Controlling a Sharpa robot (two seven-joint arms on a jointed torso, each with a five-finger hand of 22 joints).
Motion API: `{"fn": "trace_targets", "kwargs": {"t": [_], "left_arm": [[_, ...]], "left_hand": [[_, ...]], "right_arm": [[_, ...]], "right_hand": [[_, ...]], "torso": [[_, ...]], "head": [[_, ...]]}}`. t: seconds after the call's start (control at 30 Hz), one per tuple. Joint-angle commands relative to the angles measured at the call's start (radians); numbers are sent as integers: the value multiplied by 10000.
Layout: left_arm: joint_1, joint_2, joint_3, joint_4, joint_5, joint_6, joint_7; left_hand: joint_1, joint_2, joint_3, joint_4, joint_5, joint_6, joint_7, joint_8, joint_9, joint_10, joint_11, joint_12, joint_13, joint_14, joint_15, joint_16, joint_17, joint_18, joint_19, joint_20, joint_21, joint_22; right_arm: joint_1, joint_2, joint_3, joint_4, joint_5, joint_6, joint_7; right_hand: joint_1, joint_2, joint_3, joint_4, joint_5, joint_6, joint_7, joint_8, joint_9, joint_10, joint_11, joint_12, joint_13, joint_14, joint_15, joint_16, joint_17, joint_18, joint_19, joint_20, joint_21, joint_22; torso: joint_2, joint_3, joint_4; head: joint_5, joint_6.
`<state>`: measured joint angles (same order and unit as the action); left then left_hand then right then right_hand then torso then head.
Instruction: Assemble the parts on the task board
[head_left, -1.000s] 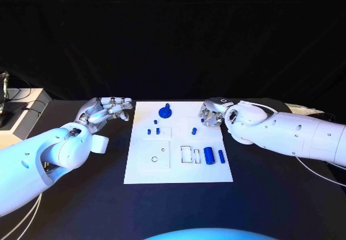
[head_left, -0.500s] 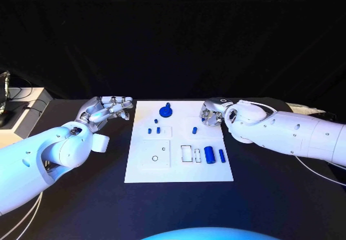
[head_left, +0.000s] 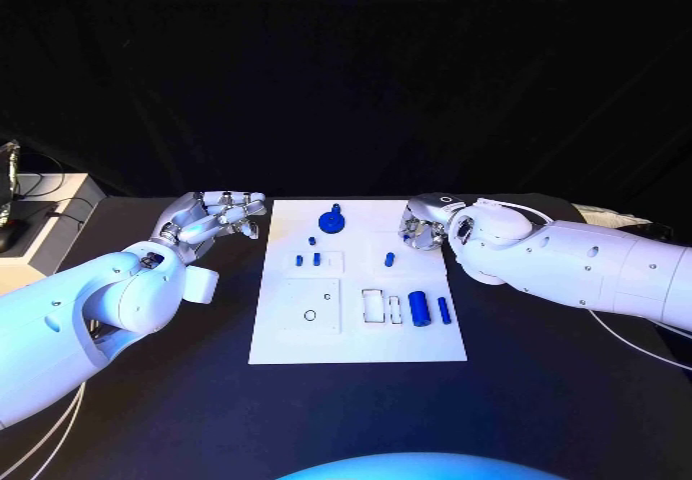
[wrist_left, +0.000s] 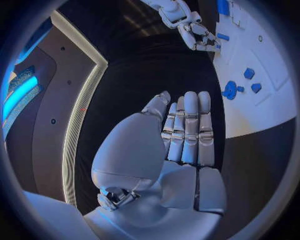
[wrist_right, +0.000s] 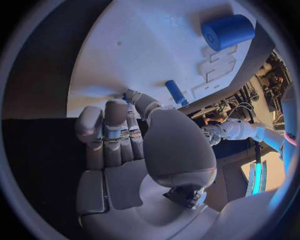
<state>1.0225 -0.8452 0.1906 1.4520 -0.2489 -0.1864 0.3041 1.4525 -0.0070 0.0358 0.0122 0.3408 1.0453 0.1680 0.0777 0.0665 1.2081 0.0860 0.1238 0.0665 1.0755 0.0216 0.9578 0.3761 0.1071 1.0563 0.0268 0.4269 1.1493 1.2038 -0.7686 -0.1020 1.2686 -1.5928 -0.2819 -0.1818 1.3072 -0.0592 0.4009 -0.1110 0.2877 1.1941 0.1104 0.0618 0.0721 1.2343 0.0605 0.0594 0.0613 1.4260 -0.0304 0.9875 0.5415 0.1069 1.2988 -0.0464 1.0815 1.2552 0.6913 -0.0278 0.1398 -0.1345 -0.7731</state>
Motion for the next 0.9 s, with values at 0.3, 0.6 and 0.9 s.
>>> {"fn": "trace_targets", "kwargs": {"t": [0.3,0.6,0.9], "left_arm": [[-7,14,10,-2,10,163,15],[-7,23,10,-96,2,163,8],[-7,24,9,-223,3,150,18]], "left_hand": [[103,10,-28,-97,-20,-51,10,20,1,-79,30,60,-7,81,-4,-52,45,116,69,-4,-29,83],[-25,0,-167,-38,-51,-81,4,21,4,-97,39,62,-4,100,14,-72,71,114,82,16,-78,98],[88,148,-538,-42,-40,-97,4,42,3,-116,40,74,-6,115,12,-129,117,121,162,23,-226,84]], "right_arm": [[-150,139,-58,62,-389,304,-290],[-159,-107,-34,422,-77,-727,-734],[-5,-531,82,982,921,-1361,-517]], "right_hand": [[4,166,227,-313,124,249,-20,64,54,218,-44,0,-17,-3,-93,37,26,31,179,-25,-137,374],[-167,47,725,-524,309,397,-55,51,201,447,-104,-8,-15,7,-138,45,13,-2,303,-84,-177,803],[-177,45,761,-550,286,394,-49,43,284,449,-99,-7,-16,3,-139,57,-1,-3,392,-86,-396,1102]], "torso": [[-7,0,-1],[-15,1,-3],[-17,4,-11]], "head": [[-2,-35],[46,-15],[78,13]]}}
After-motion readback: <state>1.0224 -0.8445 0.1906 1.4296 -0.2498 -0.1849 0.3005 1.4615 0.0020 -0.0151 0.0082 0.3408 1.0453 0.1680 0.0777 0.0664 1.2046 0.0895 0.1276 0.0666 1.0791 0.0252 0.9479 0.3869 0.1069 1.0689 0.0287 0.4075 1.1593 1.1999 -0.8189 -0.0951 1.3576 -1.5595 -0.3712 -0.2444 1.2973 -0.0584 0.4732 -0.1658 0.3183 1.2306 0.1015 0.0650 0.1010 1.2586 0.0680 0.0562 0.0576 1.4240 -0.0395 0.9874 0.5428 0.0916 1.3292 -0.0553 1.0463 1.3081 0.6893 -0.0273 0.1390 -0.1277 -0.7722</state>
